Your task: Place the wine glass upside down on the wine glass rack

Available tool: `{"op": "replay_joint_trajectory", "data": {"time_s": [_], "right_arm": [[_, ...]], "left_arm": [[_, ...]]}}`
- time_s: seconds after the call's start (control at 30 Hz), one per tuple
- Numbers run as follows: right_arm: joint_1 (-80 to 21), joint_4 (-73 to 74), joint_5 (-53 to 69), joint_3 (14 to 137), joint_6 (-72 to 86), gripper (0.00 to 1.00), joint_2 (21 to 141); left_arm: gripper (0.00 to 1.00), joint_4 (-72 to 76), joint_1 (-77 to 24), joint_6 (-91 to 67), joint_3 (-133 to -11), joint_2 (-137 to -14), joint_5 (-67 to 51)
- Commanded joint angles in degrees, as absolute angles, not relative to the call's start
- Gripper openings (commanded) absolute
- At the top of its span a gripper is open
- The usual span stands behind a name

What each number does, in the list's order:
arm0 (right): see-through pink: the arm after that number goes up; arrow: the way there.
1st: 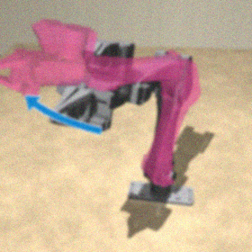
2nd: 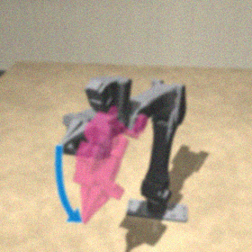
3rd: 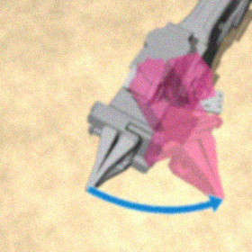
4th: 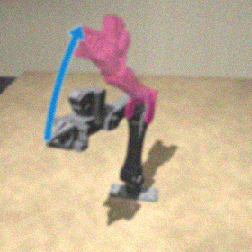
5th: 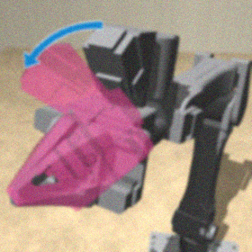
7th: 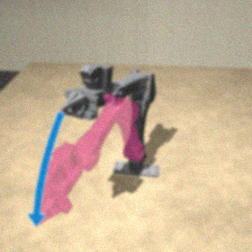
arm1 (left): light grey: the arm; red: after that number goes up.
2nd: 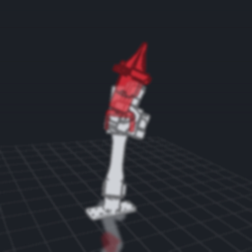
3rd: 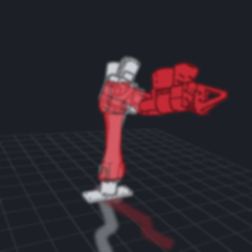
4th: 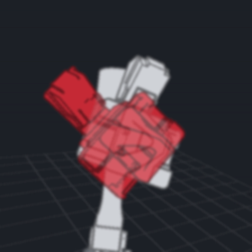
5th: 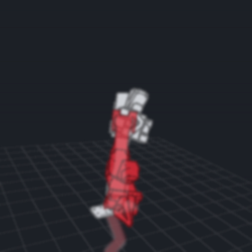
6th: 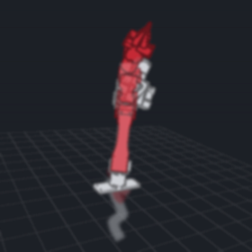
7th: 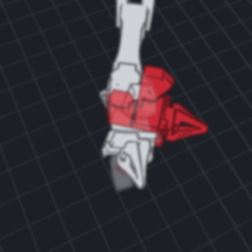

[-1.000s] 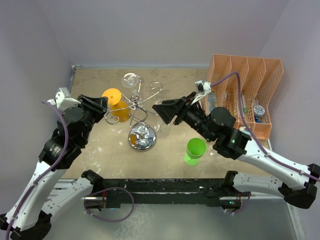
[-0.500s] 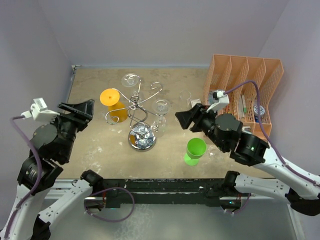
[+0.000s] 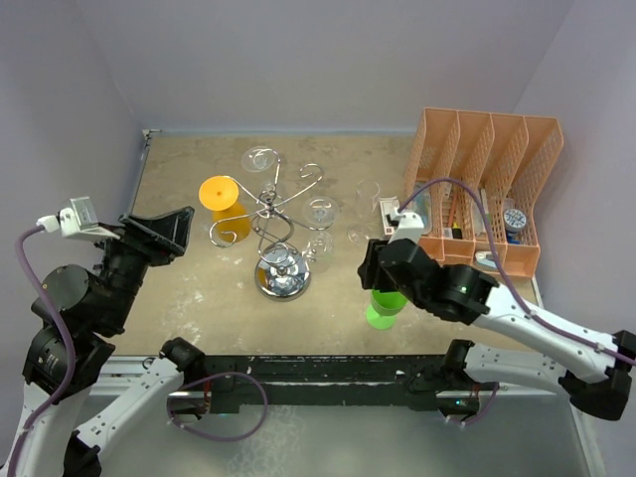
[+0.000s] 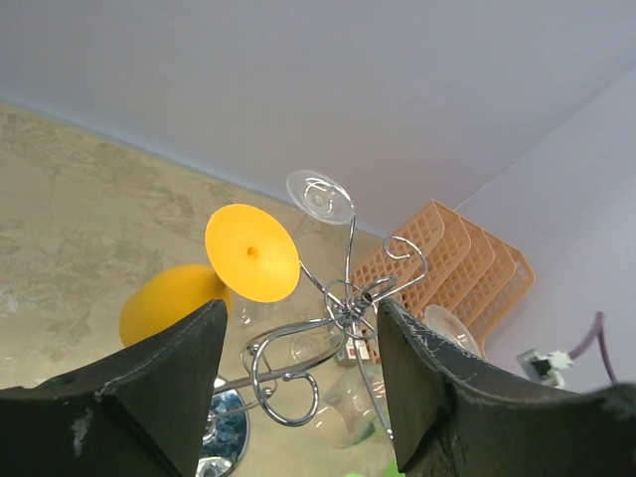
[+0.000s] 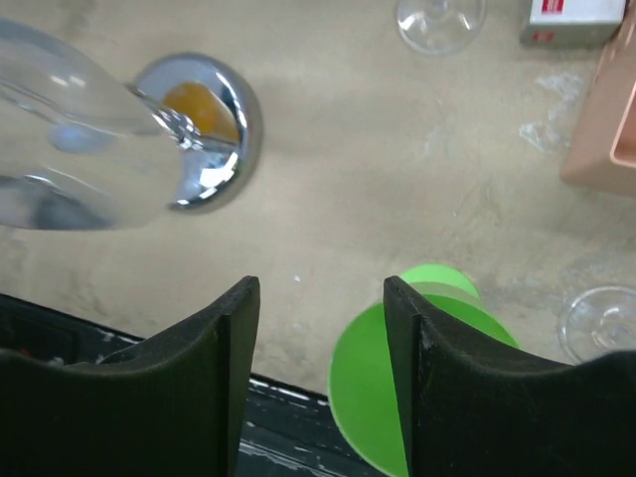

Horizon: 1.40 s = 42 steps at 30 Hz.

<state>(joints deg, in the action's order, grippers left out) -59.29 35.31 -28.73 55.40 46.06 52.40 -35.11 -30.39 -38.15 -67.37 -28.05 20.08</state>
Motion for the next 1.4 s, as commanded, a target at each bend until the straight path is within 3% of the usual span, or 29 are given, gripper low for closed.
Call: {"op": "replay_joint_trajectory", "data": {"time_s": [0.0, 0.5, 0.63, 0.8, 1.37], "right_arm": [[-59.24, 38.82, -27.66, 53.18, 49.17, 0.54, 55.05], [-59.24, 37.63, -27.5, 51.38, 50.8, 0.37, 58.01], [-59.24, 37.63, -28.21, 53.48, 51.3, 0.24, 57.77], [-59.24, 37.53, -29.8, 52.82, 53.1, 0.0, 56.68], [-59.24, 34.35, -43.46, 57.96, 55.11, 0.0, 43.74]], "left_arm": [[0.6, -30.32, -30.23, -33.31, -67.33, -27.79, 17.07], [0.6, -25.44, -30.23, -30.07, -66.0, -27.24, 19.72], [0.6, -25.31, -30.25, -29.78, -66.73, -27.27, 18.64], [0.6, -25.39, -30.23, -29.85, -67.64, -27.42, 17.23], [0.66, -24.91, -30.23, -32.59, -70.2, -31.7, 21.89]]}}
